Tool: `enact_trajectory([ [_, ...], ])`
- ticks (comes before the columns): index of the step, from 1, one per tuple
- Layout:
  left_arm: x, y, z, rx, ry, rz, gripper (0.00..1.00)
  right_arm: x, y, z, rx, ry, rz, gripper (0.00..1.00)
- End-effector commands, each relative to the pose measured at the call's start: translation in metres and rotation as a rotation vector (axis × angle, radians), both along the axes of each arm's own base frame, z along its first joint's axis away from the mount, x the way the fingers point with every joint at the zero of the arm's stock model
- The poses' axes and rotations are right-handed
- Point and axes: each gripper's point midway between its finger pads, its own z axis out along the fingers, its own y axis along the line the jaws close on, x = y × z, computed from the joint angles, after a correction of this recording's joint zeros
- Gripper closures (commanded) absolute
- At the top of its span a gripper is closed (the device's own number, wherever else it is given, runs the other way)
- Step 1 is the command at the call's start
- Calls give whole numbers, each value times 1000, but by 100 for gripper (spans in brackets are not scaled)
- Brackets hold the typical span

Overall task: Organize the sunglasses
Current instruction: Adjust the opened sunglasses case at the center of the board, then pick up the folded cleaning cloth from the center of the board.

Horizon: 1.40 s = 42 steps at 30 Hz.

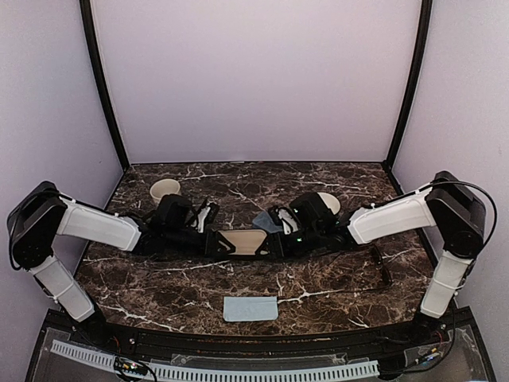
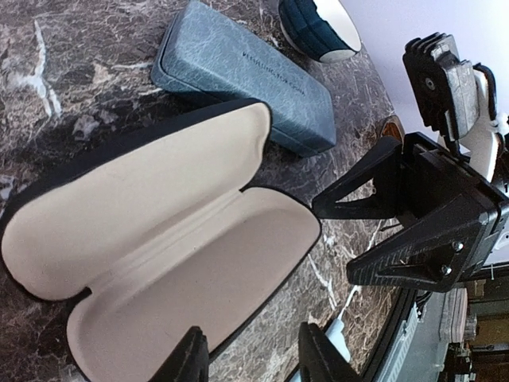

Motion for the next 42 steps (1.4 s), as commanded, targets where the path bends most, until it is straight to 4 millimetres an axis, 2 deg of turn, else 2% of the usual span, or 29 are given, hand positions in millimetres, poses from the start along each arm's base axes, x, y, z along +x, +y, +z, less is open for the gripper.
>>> enact_trajectory([
  [1,6,-7,20,-14,-46,-18,60,7,-2,21,27,-50,-14,40],
  [7,10,-8,32,-21,-79,-10,58,3,-10,23,10,-55,-13,40],
  [12,0,11,39,8,-131,20,54,-22,-27,3,-28,-13,32,46],
  [16,-23,26,30,57,-169,7,50,-50,-33,-10,-60,-8,117,50],
  [20,-52,35,11,97,-168,-35,49,-74,-30,-20,-77,-3,182,52],
  [26,-81,33,-8,100,-146,-109,48,-95,-26,-28,-86,24,233,57],
  [32,-93,24,-30,113,-103,-175,48,-104,-27,-39,-109,45,252,63],
  [42,-104,9,-40,89,-56,-258,52,-111,-27,-51,-120,65,264,69],
])
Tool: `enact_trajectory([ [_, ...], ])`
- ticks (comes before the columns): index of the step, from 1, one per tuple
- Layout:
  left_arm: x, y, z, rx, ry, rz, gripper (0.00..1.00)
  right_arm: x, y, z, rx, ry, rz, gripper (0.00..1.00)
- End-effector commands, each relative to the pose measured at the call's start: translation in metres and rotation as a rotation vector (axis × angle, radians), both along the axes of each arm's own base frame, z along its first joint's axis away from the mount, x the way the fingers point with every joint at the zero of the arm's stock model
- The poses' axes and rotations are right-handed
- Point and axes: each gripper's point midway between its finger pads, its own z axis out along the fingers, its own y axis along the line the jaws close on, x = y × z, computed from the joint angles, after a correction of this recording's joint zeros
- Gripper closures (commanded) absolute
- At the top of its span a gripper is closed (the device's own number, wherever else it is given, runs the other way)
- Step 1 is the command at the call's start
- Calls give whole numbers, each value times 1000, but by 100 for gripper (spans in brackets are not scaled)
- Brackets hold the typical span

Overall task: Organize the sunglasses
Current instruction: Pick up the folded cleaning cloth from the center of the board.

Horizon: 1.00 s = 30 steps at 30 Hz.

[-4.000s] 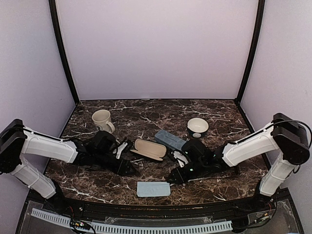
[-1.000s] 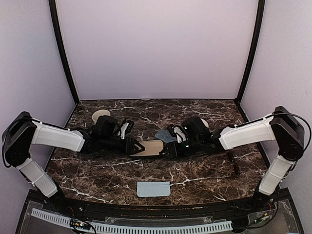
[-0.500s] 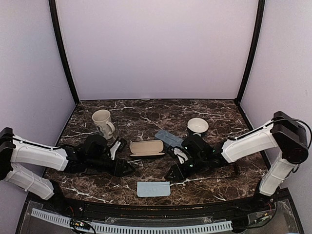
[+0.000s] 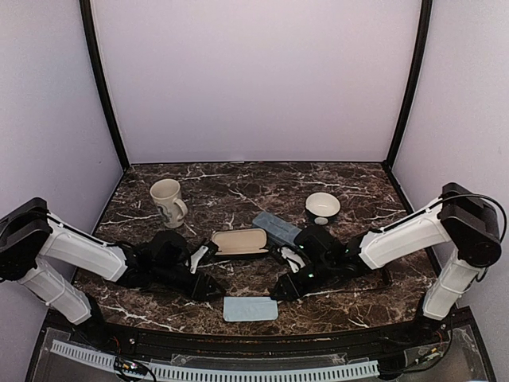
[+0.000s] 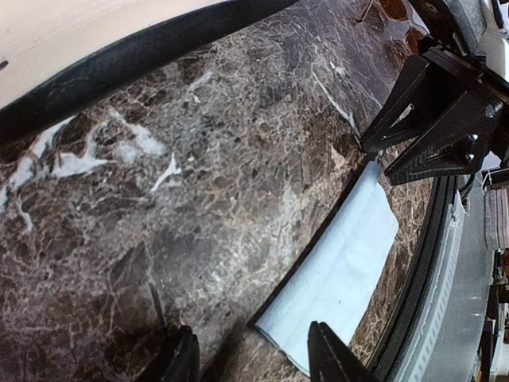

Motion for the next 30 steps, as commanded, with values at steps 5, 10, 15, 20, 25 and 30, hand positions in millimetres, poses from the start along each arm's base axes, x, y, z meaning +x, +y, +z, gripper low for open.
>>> enact_trajectory([
  [5,-11,-15,3,-36,18,-77,56,-10,3,-10,5,14,31,74],
  [10,-15,-15,0,-24,30,-78,61,-11,4,-10,9,17,37,78],
  [15,-17,-16,-4,-11,38,-91,68,-11,5,-9,13,18,37,81],
  [20,-18,-18,-6,-6,40,-98,73,-11,5,-7,17,18,35,83],
  [25,-17,-20,-5,-11,38,-101,79,-11,6,-6,23,16,34,85],
  [30,-19,-20,-6,-10,42,-105,83,-10,8,-4,32,15,34,88],
])
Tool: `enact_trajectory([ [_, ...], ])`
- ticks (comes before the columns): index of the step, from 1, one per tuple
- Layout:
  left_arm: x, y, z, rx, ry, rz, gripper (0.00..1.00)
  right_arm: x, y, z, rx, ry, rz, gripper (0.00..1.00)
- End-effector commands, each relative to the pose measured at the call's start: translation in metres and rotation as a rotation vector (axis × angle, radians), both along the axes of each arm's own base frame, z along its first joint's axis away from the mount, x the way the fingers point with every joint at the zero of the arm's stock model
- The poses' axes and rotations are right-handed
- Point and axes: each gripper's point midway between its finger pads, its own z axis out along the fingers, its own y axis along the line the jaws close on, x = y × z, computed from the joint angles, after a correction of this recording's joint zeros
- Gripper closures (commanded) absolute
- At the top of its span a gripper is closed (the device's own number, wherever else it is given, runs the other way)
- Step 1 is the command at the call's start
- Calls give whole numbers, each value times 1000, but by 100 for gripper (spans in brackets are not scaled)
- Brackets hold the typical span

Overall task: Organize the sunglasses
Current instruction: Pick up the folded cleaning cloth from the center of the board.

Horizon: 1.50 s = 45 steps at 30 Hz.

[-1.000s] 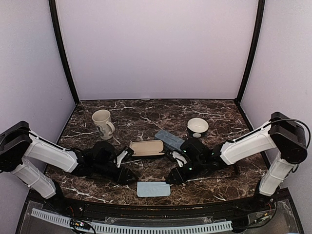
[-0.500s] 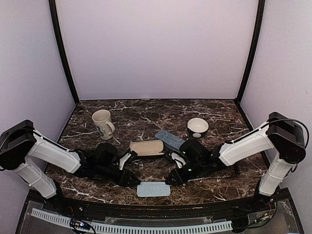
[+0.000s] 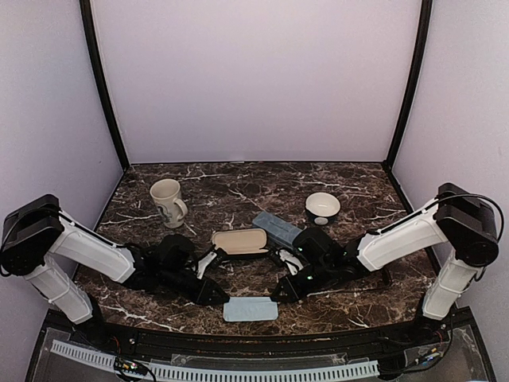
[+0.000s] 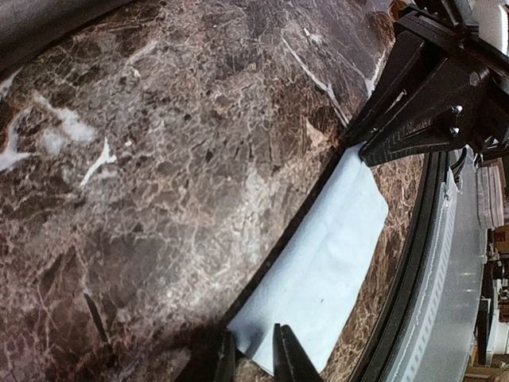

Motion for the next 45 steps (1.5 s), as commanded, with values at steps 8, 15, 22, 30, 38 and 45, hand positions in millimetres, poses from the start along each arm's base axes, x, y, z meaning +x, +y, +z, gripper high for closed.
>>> enact_trajectory([
  [8,-3,-6,3,-8,6,-24,91,-5,5,1,25,4,15,92],
  [15,0,-8,13,-35,-13,-8,100,-3,10,11,64,-7,16,100],
  [22,10,-6,34,-60,-63,45,100,7,14,29,83,-54,6,100],
  [30,34,3,37,14,-131,138,100,38,15,42,87,-99,-48,100],
  [38,65,8,51,32,-171,220,100,71,20,56,97,-172,-65,100],
  [45,95,12,65,39,-213,249,100,101,25,70,106,-225,-69,100],
])
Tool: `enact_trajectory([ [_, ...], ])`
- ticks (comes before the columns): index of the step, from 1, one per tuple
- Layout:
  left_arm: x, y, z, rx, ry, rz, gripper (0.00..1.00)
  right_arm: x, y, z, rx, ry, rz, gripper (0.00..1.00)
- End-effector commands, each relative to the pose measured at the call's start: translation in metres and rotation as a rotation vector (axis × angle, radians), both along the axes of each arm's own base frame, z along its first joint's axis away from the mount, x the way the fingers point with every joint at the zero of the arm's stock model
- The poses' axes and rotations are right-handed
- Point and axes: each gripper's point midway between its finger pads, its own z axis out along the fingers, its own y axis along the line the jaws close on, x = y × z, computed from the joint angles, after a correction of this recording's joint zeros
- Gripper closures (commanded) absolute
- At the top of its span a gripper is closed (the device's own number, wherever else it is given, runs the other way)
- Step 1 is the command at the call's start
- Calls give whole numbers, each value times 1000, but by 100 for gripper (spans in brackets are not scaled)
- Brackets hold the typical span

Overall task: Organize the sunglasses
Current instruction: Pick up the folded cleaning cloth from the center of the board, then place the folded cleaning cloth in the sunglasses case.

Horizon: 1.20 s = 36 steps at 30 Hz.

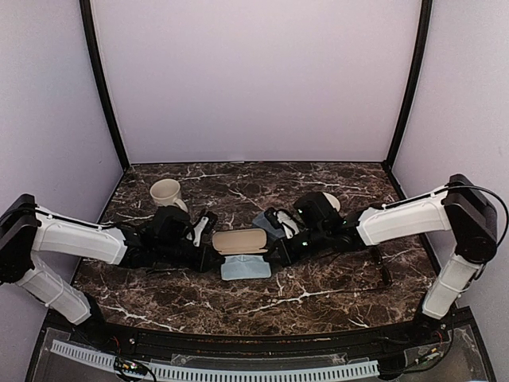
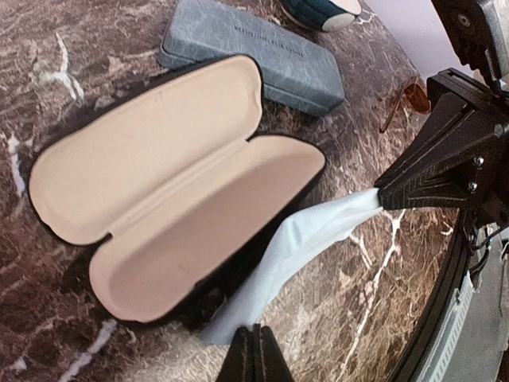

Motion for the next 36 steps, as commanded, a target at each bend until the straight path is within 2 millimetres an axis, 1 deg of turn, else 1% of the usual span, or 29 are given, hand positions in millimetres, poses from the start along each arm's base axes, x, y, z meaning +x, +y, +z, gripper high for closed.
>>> enact_trajectory([
  [1,19,4,9,26,-37,15,100,24,7,9,-2,-62,2,100],
  [6,36,8,14,19,-47,42,100,43,10,7,-17,-69,-12,100],
  [11,46,9,21,12,-60,57,100,52,13,9,-19,-73,-17,100],
  [16,55,8,21,18,-58,66,100,63,13,7,-32,-69,-35,100],
  [21,60,8,15,28,-44,73,100,68,12,1,-40,-58,-38,100],
  [24,64,9,19,19,-51,86,100,70,11,0,-40,-57,-42,100],
  [25,65,9,20,16,-53,90,100,74,15,7,-26,-69,-43,100],
  [26,67,9,20,16,-54,92,100,77,17,10,-21,-73,-45,100],
  [32,71,10,22,15,-54,102,100,83,19,15,-14,-80,-49,100],
  [36,74,10,23,12,-54,109,100,86,19,14,-16,-79,-50,100],
])
